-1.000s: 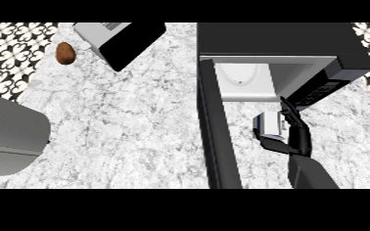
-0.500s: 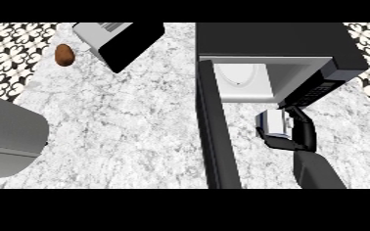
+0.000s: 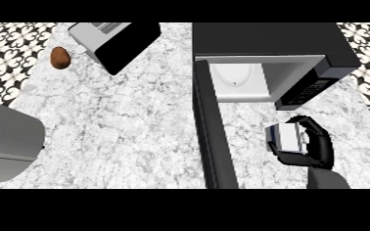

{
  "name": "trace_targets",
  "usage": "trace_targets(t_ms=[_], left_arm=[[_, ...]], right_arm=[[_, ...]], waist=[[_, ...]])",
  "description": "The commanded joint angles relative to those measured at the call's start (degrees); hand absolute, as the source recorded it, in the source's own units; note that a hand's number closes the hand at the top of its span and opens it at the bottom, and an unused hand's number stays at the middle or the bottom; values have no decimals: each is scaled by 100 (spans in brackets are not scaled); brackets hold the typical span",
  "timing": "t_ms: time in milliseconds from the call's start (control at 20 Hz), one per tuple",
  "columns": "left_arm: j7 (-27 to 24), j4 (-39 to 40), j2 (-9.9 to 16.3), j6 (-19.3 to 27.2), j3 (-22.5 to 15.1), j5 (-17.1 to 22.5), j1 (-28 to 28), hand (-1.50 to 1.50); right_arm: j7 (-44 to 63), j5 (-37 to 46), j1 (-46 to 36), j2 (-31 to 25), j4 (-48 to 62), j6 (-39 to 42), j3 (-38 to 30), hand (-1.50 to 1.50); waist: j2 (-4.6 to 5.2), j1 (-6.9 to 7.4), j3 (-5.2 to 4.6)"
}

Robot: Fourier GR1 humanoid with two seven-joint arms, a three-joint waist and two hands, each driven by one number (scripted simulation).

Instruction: Pick up the milk, place it into the microwave and close the microwave

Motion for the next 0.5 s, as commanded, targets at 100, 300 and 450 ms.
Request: trace_targets(t_ms=[100, 300, 450], left_arm=[[-418, -83, 147, -40, -200, -7, 346, -150], [-144, 104, -109, 145, -90, 71, -4, -150], [-508, 376, -205, 166, -373, -103, 232, -150]], right_arm=[[853, -374, 1110, -233, -1940, 692, 225, 150], [1088, -767, 1697, 37, -2696, 1183, 453, 150], [2073, -1229, 1601, 289, -3650, 1265, 635, 150]], waist=[[-5, 23, -1], [15, 12, 4], [1, 41, -1]])
